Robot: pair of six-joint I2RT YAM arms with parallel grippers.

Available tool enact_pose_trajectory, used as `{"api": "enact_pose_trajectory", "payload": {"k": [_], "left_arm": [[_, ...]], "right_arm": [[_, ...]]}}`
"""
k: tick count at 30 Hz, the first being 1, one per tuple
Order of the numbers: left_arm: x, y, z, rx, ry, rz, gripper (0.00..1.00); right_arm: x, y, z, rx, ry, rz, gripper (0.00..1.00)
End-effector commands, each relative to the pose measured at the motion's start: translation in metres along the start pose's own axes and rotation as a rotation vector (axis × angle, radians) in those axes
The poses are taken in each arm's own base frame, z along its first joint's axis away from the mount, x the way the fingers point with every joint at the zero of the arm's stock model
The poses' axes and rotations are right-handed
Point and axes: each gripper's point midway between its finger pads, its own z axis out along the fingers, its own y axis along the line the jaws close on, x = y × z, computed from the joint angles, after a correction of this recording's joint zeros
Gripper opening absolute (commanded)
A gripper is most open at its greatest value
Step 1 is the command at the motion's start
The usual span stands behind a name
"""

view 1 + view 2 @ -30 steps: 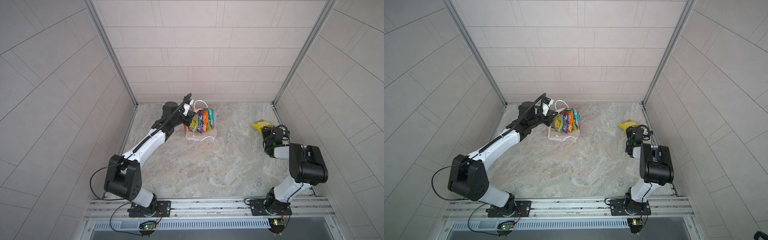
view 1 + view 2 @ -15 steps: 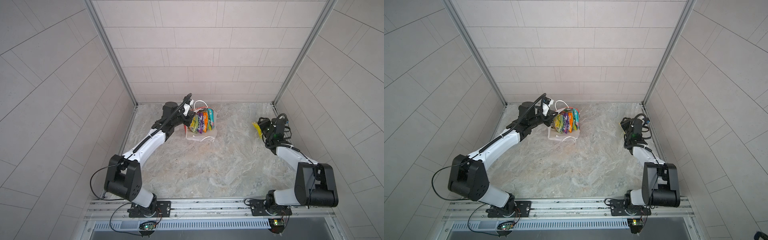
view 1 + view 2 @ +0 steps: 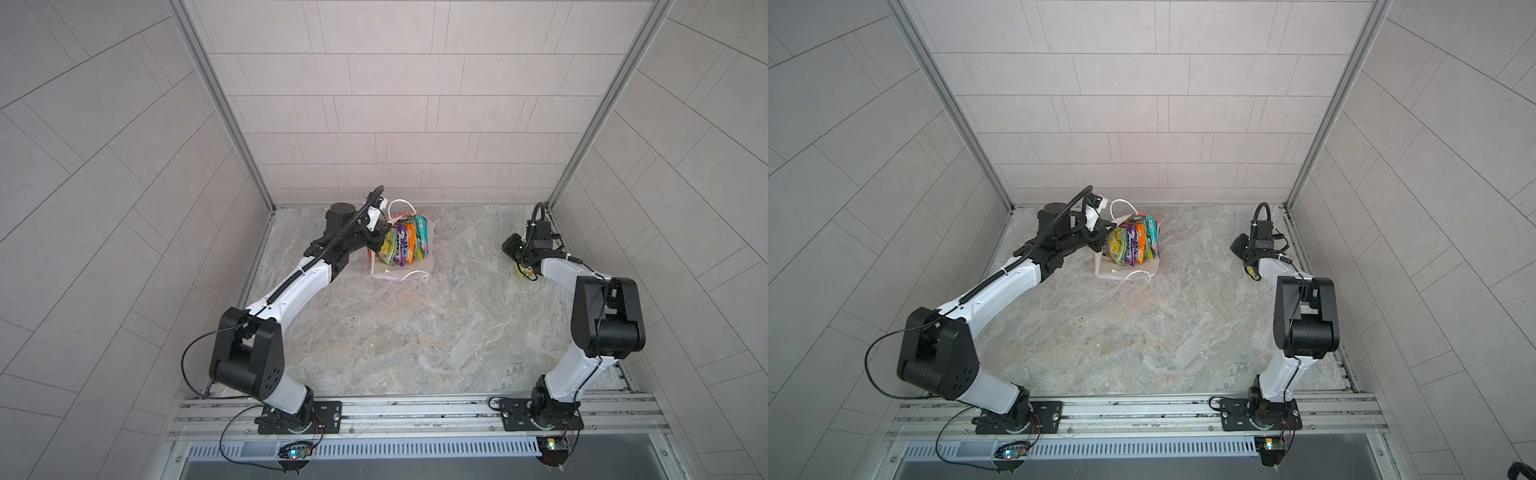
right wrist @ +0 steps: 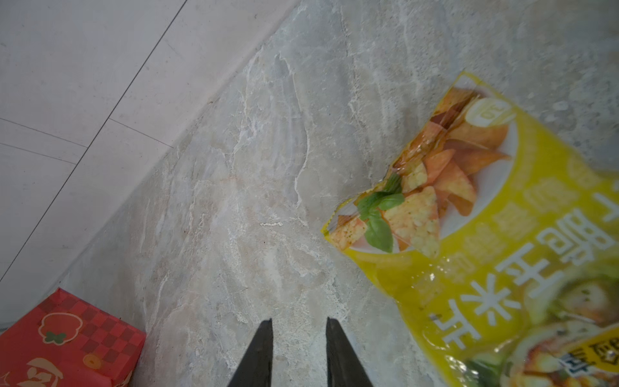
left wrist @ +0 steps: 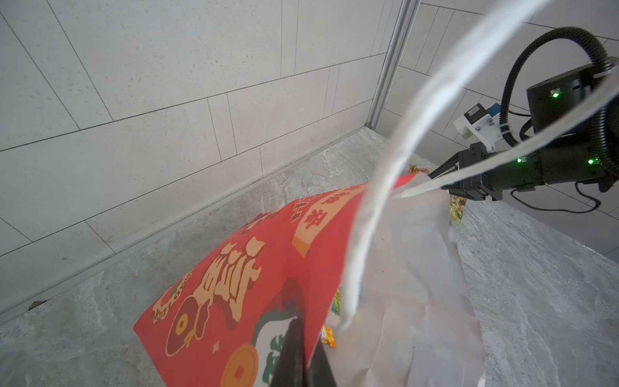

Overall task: Take the snacks out of the paper bag
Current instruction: Move the snack to the top-right of the table.

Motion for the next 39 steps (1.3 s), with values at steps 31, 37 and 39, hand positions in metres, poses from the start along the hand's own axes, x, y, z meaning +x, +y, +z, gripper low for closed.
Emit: {"api": "enact_pose_trajectory", "payload": {"k": [31, 37, 39], "left_arm": [[0.006, 0.004, 0.009, -0.011, 0.016, 0.012, 0.00], [0.005, 0.002, 0.008, -0.003, 0.011, 0.010, 0.00], [0.005, 0.002, 0.008, -0.003, 0.012, 0.010, 0.00]], "right_arm": [[-0.029, -0.081, 0.029, 0.090, -0.064, 0.188, 0.28], [-0.034, -0.084, 0.029, 0.097, -0.084, 0.209, 0.28], [-0.037, -0.082, 0.030, 0.086, -0.098, 0.216, 0.28]]}}
